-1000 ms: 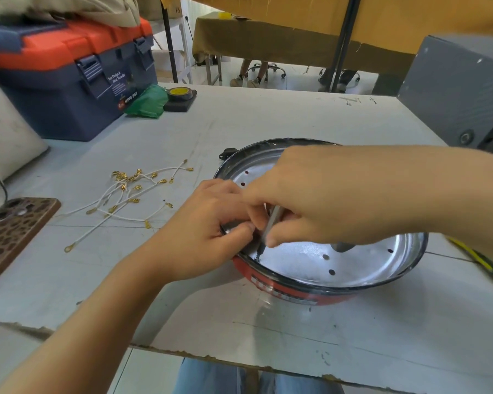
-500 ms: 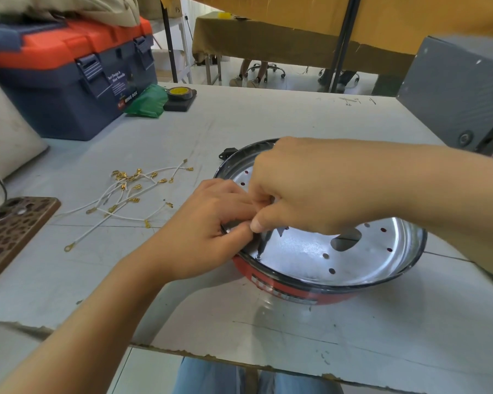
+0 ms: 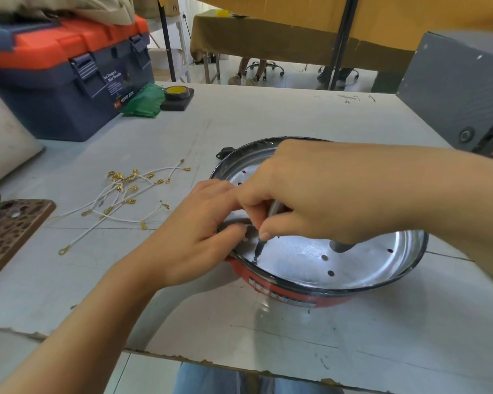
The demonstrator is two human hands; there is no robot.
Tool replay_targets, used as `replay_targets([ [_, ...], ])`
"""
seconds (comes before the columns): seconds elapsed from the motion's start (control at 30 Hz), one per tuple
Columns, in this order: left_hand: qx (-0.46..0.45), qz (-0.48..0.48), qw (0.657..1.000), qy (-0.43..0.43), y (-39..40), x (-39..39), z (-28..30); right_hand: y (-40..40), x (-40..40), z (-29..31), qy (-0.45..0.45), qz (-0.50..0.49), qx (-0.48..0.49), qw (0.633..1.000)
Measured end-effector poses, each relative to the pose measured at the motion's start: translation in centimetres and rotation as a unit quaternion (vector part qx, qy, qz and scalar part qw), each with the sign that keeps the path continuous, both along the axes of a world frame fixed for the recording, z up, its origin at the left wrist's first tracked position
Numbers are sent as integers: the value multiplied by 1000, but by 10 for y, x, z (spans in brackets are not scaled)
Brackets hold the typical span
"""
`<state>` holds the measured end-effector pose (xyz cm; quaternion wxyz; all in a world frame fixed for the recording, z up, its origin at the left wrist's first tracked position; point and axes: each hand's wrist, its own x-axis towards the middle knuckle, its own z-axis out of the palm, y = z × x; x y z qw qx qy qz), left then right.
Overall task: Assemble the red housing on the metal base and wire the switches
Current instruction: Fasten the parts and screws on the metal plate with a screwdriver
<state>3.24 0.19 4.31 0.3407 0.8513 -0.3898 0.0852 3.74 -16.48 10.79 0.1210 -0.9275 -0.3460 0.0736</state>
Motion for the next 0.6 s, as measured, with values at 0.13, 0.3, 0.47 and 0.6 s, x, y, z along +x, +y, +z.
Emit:
replay_targets([
  [0.13,-53,-2,996,72,3,1,-3,1,1,-2,-17,-6,-6,1000],
  [0.3,-82,-1,993,89,4,2,-4,-4,-6,16,15,10,6,1000],
  [0.47,-53,39,996,59,3,2,-6,-5,-10,20,112,-27,90,989],
  [0.6,-54,43,996,55,2,1,-7,-5,-12,13,102,-55,77,990],
])
